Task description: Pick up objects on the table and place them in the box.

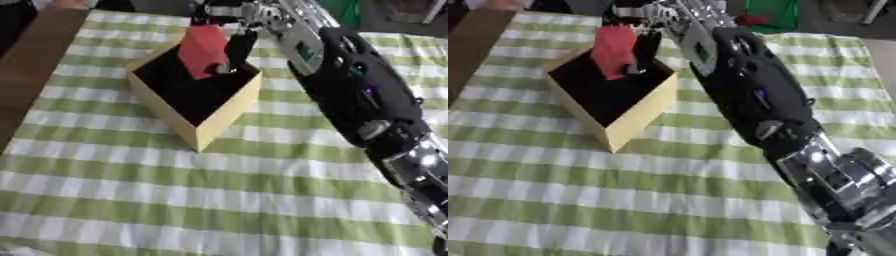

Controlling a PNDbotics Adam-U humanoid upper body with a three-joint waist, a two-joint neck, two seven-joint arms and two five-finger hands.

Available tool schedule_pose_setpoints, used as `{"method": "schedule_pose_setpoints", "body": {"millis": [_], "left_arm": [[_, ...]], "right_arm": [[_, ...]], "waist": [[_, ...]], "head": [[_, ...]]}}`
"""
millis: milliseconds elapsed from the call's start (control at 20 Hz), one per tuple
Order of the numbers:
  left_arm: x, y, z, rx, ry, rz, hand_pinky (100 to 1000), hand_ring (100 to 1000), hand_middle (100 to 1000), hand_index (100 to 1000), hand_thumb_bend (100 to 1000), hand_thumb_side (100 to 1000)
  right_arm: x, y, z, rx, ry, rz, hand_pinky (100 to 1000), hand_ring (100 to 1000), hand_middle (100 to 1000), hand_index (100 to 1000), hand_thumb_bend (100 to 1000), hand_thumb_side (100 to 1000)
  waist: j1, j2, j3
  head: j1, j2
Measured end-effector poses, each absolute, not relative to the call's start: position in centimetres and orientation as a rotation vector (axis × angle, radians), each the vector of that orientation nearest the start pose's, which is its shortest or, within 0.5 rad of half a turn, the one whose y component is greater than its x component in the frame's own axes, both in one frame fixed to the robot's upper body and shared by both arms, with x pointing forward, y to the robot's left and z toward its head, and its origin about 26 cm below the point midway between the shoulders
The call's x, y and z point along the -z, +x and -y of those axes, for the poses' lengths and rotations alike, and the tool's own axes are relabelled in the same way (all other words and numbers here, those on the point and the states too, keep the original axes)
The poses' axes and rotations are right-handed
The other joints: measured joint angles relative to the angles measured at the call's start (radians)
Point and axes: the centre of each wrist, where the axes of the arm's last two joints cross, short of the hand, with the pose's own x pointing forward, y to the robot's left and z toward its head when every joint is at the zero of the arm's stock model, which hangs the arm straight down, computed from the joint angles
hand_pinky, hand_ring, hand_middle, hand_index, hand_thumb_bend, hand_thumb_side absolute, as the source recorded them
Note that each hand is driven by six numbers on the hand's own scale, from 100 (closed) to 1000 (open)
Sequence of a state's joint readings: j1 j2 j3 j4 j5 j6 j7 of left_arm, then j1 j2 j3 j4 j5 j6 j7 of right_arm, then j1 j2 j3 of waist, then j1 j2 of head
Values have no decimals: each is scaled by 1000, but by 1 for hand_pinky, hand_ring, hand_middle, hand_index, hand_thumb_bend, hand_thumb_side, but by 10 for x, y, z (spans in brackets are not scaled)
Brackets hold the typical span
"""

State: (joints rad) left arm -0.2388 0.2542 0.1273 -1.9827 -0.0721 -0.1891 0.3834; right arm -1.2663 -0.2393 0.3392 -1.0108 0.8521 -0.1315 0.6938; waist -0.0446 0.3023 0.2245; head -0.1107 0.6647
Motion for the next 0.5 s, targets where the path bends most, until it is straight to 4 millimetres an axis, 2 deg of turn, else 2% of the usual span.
{"method": "schedule_pose_setpoints", "body": {"millis": [50, 150, 250, 300, 500], "left_arm": [[-182, 295, -288, -189, 478, 2441, 1000, 519, 523, 778, 100, 157], [-182, 295, -288, -189, 477, 2441, 1000, 519, 522, 778, 100, 158], [-182, 295, -288, -189, 477, 2442, 1000, 519, 522, 778, 100, 158], [-182, 295, -288, -189, 476, 2442, 1000, 518, 521, 778, 100, 159], [-183, 296, -287, -192, 472, 2441, 1000, 517, 520, 777, 100, 161]], "right_arm": [[-309, 465, 96, -1943, -723, 1494, 869, 813, 751, 942, 316, 100], [-309, 465, 94, -1970, -720, 1482, 885, 832, 777, 956, 398, 100], [-309, 465, 94, -1993, -740, 1465, 889, 836, 781, 954, 423, 100], [-309, 465, 93, -2003, -756, 1457, 897, 844, 792, 956, 488, 143], [-314, 464, 91, -2028, -836, 1446, 913, 859, 817, 963, 560, 207]], "waist": [[0, 0, 0], [-1, 1, 0], [-2, 1, 1], [-2, 1, 2], [-7, 2, 4]], "head": [[0, 0], [-1, -3], [-1, -5], [-1, -7], [-1, -8]]}}
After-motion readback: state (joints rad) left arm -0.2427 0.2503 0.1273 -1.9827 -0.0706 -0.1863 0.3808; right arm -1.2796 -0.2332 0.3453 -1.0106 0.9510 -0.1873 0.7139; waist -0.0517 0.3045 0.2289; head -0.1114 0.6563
